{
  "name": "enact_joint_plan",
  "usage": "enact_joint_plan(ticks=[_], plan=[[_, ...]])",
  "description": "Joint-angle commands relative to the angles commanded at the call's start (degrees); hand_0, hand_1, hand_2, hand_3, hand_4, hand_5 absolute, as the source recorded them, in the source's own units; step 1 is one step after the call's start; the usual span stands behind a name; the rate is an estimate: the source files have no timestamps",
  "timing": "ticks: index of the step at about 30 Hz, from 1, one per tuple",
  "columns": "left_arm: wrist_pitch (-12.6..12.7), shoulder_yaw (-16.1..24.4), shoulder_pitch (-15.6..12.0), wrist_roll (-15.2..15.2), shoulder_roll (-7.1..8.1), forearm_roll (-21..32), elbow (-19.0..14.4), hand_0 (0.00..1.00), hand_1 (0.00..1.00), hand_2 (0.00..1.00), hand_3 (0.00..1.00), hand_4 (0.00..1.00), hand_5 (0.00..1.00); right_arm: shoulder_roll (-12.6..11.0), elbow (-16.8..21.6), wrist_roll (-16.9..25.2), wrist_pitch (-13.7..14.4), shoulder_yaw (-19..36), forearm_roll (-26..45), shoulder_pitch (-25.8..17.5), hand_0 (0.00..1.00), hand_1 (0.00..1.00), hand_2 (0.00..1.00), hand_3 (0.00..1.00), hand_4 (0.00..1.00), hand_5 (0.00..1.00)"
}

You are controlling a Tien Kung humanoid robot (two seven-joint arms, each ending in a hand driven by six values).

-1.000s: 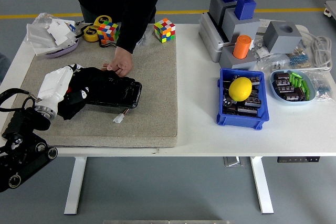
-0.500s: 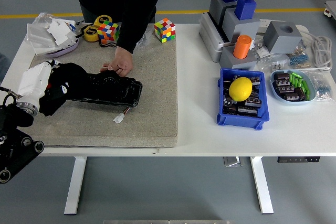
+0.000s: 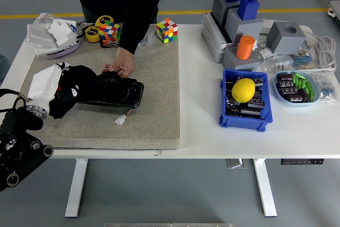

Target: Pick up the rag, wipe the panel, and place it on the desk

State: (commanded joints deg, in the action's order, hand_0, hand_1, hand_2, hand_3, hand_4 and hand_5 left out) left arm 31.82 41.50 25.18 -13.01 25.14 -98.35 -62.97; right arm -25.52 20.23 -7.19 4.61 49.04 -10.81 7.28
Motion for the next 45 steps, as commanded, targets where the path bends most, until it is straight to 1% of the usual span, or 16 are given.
enact_joint_plan(ticks=[1,5,8,12,17,25,30,38,41,45], plan=[[-0.05,-0.29,0.01,-0.10,-0.06,0.04,-0.28,0.189,0.109,0.597,0.675,0.529,0.002,-0.01,0.01,0.02,0.01,0.03,0.01,-0.01,0.720,0.627,0.675,0.628,0.998,0.631],[-0.17,-2.69,0.41,-0.71,-0.06,-0.50,-3.18,0.188,0.109,0.597,0.675,0.530,0.002,-0.04,-0.05,0.02,-0.08,0.12,-0.01,-0.11,0.720,0.626,0.675,0.629,0.998,0.633],[-0.26,-4.73,1.30,-1.18,-0.16,-0.95,-5.39,0.188,0.109,0.597,0.675,0.530,0.002,-0.09,-0.05,0.12,-0.07,0.03,0.06,0.00,0.720,0.626,0.675,0.629,0.998,0.633],[-0.33,-7.21,2.71,-1.55,-0.53,-1.12,-6.75,0.188,0.109,0.597,0.675,0.529,0.002,-0.18,-0.02,0.24,-0.05,-0.16,0.10,0.23,0.721,0.627,0.675,0.629,0.998,0.633],[-0.33,-9.49,4.07,-1.67,-0.96,-0.77,-7.11,0.189,0.109,0.597,0.675,0.529,0.002,-0.27,-0.08,0.32,-0.15,-0.43,0.28,0.27,0.720,0.627,0.675,0.630,0.998,0.634],[-0.45,-10.83,4.75,-1.93,-1.27,-0.80,-7.16,0.189,0.110,0.597,0.675,0.530,0.002,-0.44,-0.11,0.21,-0.35,-0.58,0.28,0.09,0.720,0.627,0.675,0.630,0.998,0.634],[-0.51,-11.53,5.05,-2.13,-1.41,-0.87,-7.74,0.189,0.109,0.597,0.675,0.531,0.002,-0.57,-0.13,0.18,-0.33,-0.81,0.38,0.19,0.720,0.627,0.675,0.630,0.998,0.634],[-0.53,-12.21,5.37,-2.34,-1.91,-0.95,-8.61,0.189,0.110,0.597,0.675,0.531,0.002,-0.70,-0.15,0.06,-0.33,-1.07,0.31,0.23,0.720,0.627,0.675,0.630,0.998,0.634],[-0.46,-11.72,5.38,-2.33,-2.23,-1.00,-8.69,0.188,0.110,0.597,0.675,0.533,0.002,-0.63,-0.14,0.08,-0.31,-1.18,0.35,0.25,0.721,0.627,0.675,0.630,0.998,0.634],[-0.25,-11.15,5.33,-2.07,-2.19,-0.89,-8.39,0.188,0.110,0.597,0.675,0.533,0.002,-0.66,-0.09,0.04,-0.29,-1.26,0.34,0.28,0.721,0.627,0.675,0.630,0.998,0.634]])
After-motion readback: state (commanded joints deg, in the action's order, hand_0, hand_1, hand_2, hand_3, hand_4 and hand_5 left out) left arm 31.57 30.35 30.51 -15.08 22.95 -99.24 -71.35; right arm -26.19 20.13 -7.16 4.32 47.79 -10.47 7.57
